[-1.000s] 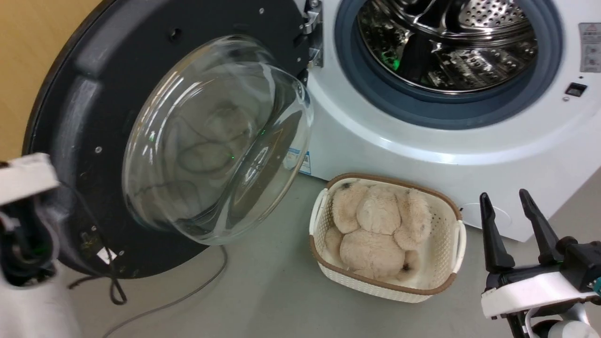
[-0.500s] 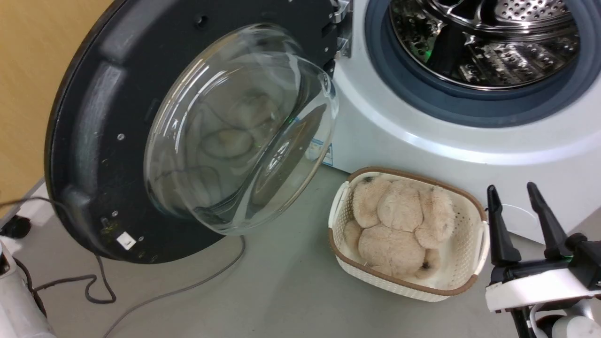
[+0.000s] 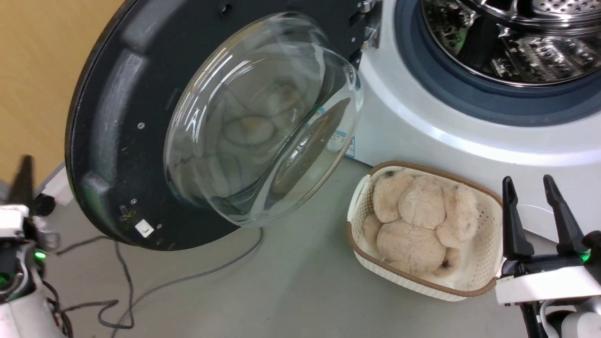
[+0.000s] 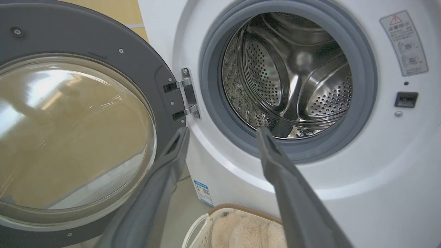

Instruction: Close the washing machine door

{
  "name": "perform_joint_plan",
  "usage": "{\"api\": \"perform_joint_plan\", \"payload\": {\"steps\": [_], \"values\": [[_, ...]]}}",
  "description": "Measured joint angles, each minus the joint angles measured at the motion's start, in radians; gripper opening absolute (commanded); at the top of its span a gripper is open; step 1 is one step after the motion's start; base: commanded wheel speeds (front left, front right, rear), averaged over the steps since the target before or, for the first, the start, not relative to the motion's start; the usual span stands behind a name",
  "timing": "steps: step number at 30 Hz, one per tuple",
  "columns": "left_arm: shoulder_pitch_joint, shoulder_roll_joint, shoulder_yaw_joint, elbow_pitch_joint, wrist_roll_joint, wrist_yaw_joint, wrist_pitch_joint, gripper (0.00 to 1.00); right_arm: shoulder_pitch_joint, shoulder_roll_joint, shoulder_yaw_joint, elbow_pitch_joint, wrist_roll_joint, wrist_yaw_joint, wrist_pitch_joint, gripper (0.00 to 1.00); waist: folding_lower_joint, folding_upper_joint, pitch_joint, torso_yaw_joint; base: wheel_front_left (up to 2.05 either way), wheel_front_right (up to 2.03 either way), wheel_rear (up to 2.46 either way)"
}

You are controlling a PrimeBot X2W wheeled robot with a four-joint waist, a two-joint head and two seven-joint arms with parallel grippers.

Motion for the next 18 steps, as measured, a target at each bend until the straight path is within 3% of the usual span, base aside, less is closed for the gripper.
{"api": "perform_joint_plan", "payload": {"steps": [11,18], "values": [[0.077,-0.059,-0.103,-0.042,-0.182,-0.016,0.129,0.00,-0.019,0.000,-0.013,-0.005,0.009,0.000,-0.025,1.00,-0.0001,0.0000,0.028,0.050,0.00,0.00,0.00],[0.163,-0.060,-0.198,-0.139,-0.314,-0.024,0.213,0.00,-0.026,0.000,-0.031,-0.008,0.026,0.000,-0.039,1.00,-0.0001,0.0000,0.039,0.081,0.00,0.00,0.00]]}}
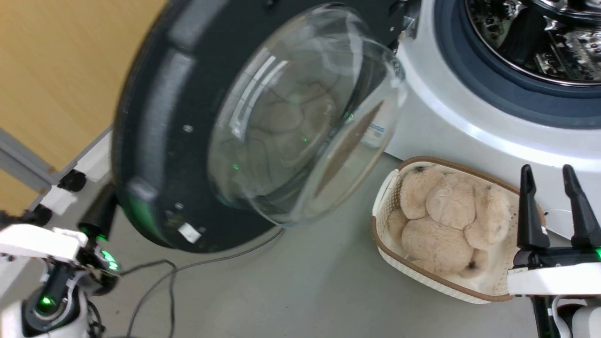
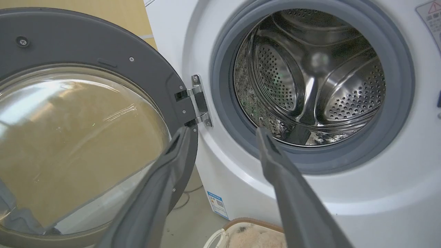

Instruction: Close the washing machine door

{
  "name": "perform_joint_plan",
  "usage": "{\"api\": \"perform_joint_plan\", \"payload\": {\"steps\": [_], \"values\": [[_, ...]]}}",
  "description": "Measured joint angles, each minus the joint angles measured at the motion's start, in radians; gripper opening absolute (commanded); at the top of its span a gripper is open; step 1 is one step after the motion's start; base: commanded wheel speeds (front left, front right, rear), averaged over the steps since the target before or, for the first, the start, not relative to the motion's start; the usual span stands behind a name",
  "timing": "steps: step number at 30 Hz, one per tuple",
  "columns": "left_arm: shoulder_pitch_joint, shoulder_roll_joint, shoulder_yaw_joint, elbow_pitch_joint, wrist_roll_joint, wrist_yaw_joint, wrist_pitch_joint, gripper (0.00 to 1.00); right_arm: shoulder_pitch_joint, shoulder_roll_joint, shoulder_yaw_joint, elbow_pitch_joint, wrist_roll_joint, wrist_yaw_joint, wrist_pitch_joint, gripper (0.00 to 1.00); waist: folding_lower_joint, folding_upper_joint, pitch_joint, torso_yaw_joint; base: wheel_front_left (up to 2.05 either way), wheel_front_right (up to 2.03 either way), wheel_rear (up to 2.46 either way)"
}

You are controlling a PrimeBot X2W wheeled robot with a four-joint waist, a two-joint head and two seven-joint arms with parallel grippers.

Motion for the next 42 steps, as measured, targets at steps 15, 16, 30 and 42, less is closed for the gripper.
{"api": "perform_joint_plan", "payload": {"steps": [15,16,30,42], "values": [[0.244,-0.018,-0.366,-0.382,-0.149,-0.009,0.072,0.00,-0.002,0.000,-0.034,-0.006,0.019,0.000,-0.016,1.00,0.0000,0.0000,0.004,0.031,0.00,0.00,0.00],[0.247,-0.018,-0.397,-0.396,-0.145,-0.009,0.073,0.00,-0.002,0.000,-0.035,-0.006,0.019,0.000,-0.016,1.00,0.0000,0.0000,0.003,0.030,0.00,0.00,0.00],[0.245,-0.018,-0.732,-0.415,-0.104,-0.009,0.005,0.00,-0.008,0.002,-0.056,-0.029,0.031,0.000,-0.017,1.00,0.0000,0.0000,-0.008,-0.113,0.00,0.00,0.00],[0.091,-0.002,-0.894,-0.253,-0.092,-0.009,-0.156,0.00,-0.039,0.002,-0.065,-0.016,0.068,0.000,-0.017,1.00,0.0000,0.0000,0.035,-0.392,0.00,0.00,0.00]]}}
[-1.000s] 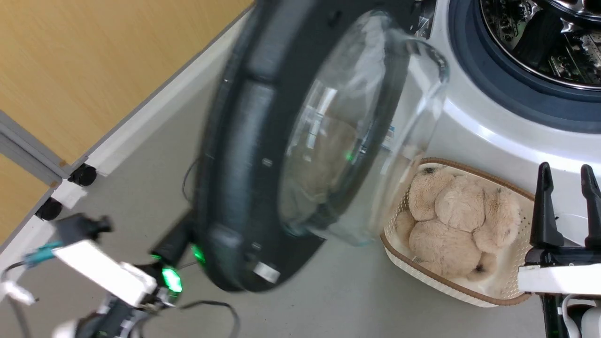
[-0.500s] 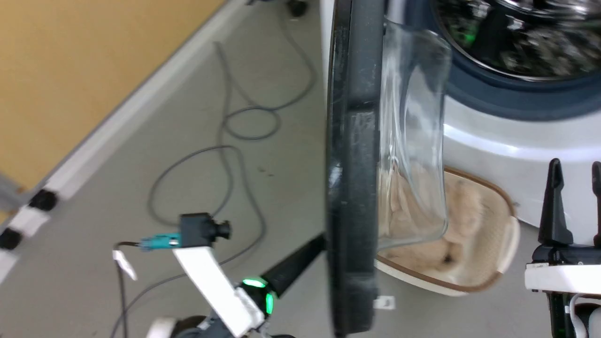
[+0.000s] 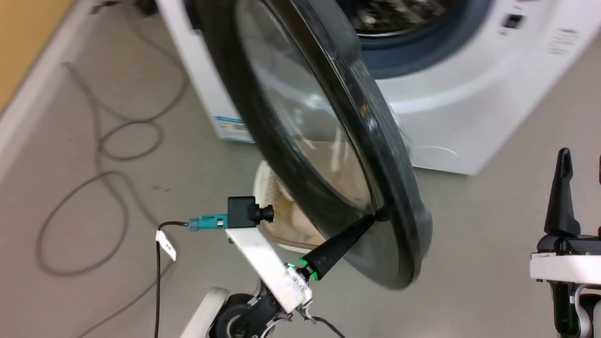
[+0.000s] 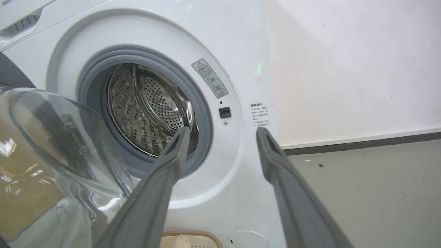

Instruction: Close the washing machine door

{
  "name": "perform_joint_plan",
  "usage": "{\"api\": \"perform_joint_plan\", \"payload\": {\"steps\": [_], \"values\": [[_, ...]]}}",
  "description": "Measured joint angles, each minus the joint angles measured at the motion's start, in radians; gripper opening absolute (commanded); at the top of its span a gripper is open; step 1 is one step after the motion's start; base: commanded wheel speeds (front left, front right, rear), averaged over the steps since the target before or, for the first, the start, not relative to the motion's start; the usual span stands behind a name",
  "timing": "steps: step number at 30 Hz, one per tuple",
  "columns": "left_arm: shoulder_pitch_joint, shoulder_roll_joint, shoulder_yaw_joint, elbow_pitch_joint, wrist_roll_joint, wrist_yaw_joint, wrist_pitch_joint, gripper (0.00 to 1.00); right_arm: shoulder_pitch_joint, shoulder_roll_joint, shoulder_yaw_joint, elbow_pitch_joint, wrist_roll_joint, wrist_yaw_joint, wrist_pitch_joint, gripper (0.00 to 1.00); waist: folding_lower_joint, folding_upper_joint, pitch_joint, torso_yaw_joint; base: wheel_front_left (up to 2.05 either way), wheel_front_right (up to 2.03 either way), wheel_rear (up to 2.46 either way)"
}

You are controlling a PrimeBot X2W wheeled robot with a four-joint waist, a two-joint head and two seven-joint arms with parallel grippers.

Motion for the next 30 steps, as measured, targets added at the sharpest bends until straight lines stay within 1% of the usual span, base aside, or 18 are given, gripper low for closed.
{"api": "perform_joint_plan", "payload": {"steps": [5,9,11,14,16,17,18,19,20,23,24,25,26,28,30], "values": [[-0.049,0.006,-0.048,0.073,0.002,0.000,-0.063,0.00,0.000,0.000,0.008,0.008,0.015,0.000,0.000,1.00,0.0000,0.0000,0.009,-0.078,0.00,0.00,0.00],[-0.072,0.013,-0.091,0.108,0.005,0.000,-0.111,0.00,0.000,0.000,0.017,0.013,0.033,0.000,0.000,1.00,0.0000,0.0000,0.007,-0.121,0.00,0.00,0.00],[-0.080,0.031,-0.119,0.105,0.014,0.000,-0.130,0.00,0.000,0.000,0.023,0.013,0.040,0.000,0.000,1.00,0.0000,0.0000,-0.001,-0.132,0.00,0.00,0.00],[-0.082,0.065,-0.135,0.094,0.022,0.000,-0.184,0.00,0.001,0.000,0.033,0.013,0.040,0.000,0.000,1.00,-0.0001,0.0000,-0.014,-0.139,0.00,0.00,0.00],[-0.086,0.097,-0.142,0.088,0.052,0.000,-0.243,0.00,0.002,0.000,0.037,0.013,0.040,0.000,0.000,1.00,-0.0001,0.0000,-0.023,-0.141,0.00,0.00,0.00],[-0.089,0.112,-0.145,0.090,0.068,0.000,-0.275,0.11,0.002,0.000,0.040,0.013,0.040,0.000,0.000,1.00,-0.0001,0.0000,-0.028,-0.141,0.00,0.00,0.00],[-0.094,0.132,-0.150,0.091,0.089,0.000,-0.305,0.49,0.003,0.000,0.042,0.013,0.040,0.000,0.000,1.00,-0.0001,0.0000,-0.033,-0.141,0.00,0.00,0.00],[-0.101,0.153,-0.156,0.093,0.123,0.000,-0.346,1.00,0.005,0.000,0.043,0.012,0.040,0.000,0.000,1.00,-0.0001,0.0000,-0.038,-0.141,0.00,0.00,0.00],[-0.117,0.186,-0.158,0.108,0.182,0.000,-0.439,1.00,0.013,0.000,0.042,0.009,0.040,0.000,0.000,1.00,0.0000,0.0000,-0.049,-0.138,0.00,0.00,0.00],[-0.140,0.230,-0.147,0.150,0.293,0.000,-0.600,1.00,0.030,0.000,0.036,0.007,0.040,0.000,0.000,1.00,-0.0001,0.0000,-0.064,-0.130,0.00,0.00,0.00],[-0.147,0.244,-0.128,0.179,0.342,0.000,-0.638,1.00,0.035,0.000,0.030,0.006,0.040,0.000,0.000,1.00,-0.0001,0.0000,-0.069,-0.126,0.00,0.00,0.00],[-0.147,0.244,-0.128,0.179,0.342,0.000,-0.638,1.00,0.035,0.000,0.030,0.006,0.040,0.000,0.000,1.00,-0.0001,0.0000,-0.069,-0.126,0.00,0.00,0.00],[-0.153,0.253,-0.103,0.206,0.396,0.007,-0.657,1.00,0.039,0.000,0.027,0.005,0.040,0.000,0.000,1.00,-0.0001,0.0000,-0.073,-0.121,0.00,0.00,0.00],[-0.160,0.261,-0.043,0.229,0.508,0.055,-0.671,1.00,0.043,0.000,0.022,0.002,0.040,0.000,0.000,1.00,-0.0001,0.0000,-0.080,-0.110,0.00,0.00,0.00],[-0.162,0.255,0.049,0.205,0.670,0.122,-0.671,1.00,0.044,0.000,0.020,-0.002,0.039,0.000,0.000,1.00,-0.0001,0.0000,-0.084,-0.099,0.00,0.00,0.00]]}}
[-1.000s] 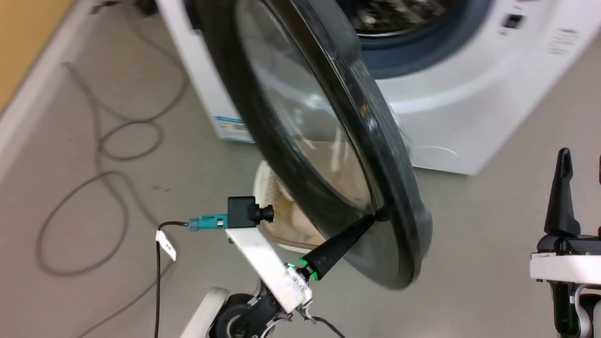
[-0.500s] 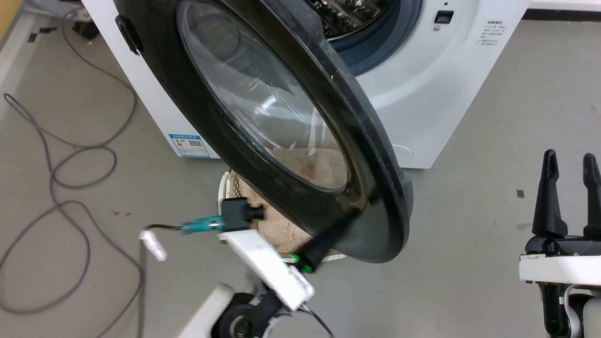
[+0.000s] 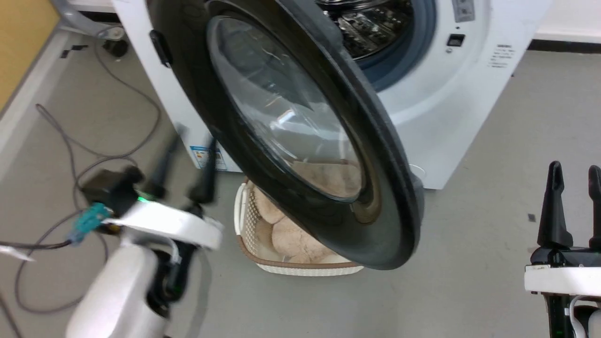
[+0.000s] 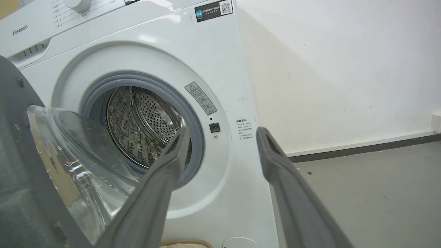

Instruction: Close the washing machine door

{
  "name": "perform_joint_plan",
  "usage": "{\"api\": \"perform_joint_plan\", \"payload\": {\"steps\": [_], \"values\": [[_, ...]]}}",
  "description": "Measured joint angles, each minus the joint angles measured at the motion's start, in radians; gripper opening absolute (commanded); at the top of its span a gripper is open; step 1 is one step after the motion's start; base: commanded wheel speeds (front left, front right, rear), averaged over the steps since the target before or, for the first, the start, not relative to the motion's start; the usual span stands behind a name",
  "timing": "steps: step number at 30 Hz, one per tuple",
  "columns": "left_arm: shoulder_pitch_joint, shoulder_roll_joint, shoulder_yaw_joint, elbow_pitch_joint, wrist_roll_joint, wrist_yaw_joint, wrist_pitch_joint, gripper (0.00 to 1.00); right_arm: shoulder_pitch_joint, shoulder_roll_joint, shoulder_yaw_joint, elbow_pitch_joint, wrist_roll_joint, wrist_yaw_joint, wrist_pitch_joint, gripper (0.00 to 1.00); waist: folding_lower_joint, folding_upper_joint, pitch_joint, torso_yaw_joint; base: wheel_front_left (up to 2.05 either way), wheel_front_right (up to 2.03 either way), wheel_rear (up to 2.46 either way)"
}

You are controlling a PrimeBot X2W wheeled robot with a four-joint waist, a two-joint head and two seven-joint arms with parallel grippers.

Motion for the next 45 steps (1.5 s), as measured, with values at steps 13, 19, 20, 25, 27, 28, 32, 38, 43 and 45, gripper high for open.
{"api": "perform_joint_plan", "payload": {"steps": [13,19,20,25,27,28,32,38,43,45], "values": [[0.196,-0.085,0.234,-0.114,0.556,0.237,-0.001,1.00,-0.023,0.001,0.034,-0.121,-0.007,0.000,0.000,0.00,0.0000,0.0000,-0.015,0.042,0.00,0.00,0.00],[0.257,-0.123,0.275,-0.094,0.609,0.217,-0.001,1.00,-0.091,0.000,0.141,-0.305,0.063,0.000,0.000,0.00,0.0000,0.0000,-0.026,0.057,0.00,0.00,0.00],[0.263,-0.130,0.280,-0.093,0.616,0.211,-0.001,1.00,-0.101,0.000,0.157,-0.332,0.071,0.000,0.000,0.00,0.0000,0.0000,-0.028,0.060,0.00,0.00,0.00],[0.283,-0.162,0.308,-0.088,0.638,0.193,-0.001,1.00,-0.132,-0.015,0.279,-0.430,0.141,0.000,-0.001,0.00,0.0000,0.0000,-0.037,0.071,0.00,0.00,0.00],[0.288,-0.171,0.322,-0.086,0.646,0.180,-0.001,1.00,-0.135,-0.041,0.347,-0.451,0.161,0.000,-0.001,0.00,0.0000,0.0000,-0.040,0.074,0.00,0.00,0.00],[0.289,-0.176,0.328,-0.085,0.647,0.175,-0.001,1.00,-0.135,-0.058,0.382,-0.457,0.169,0.000,-0.001,0.00,0.0000,0.0000,-0.041,0.075,0.00,0.00,0.00],[0.290,-0.189,0.353,-0.082,0.660,0.156,-0.001,1.00,-0.135,-0.143,0.517,-0.457,0.183,0.000,-0.001,0.00,0.0000,0.0000,-0.043,0.074,0.00,0.00,0.00],[0.295,-0.212,0.384,-0.080,0.675,0.133,-0.001,1.00,-0.134,-0.269,0.717,-0.388,0.185,0.000,-0.001,0.00,0.0000,0.0000,-0.047,0.064,0.00,0.00,0.00],[0.296,-0.220,0.399,-0.082,0.692,0.123,-0.001,1.00,-0.134,-0.359,0.845,-0.285,0.129,0.000,-0.001,0.00,0.0000,0.0000,-0.042,0.053,0.00,0.00,0.00],[0.297,-0.222,0.404,-0.084,0.699,0.114,-0.001,1.00,-0.123,-0.372,0.866,-0.235,0.114,0.000,-0.001,0.00,0.0000,0.0000,-0.037,0.048,0.00,0.00,0.00]]}}
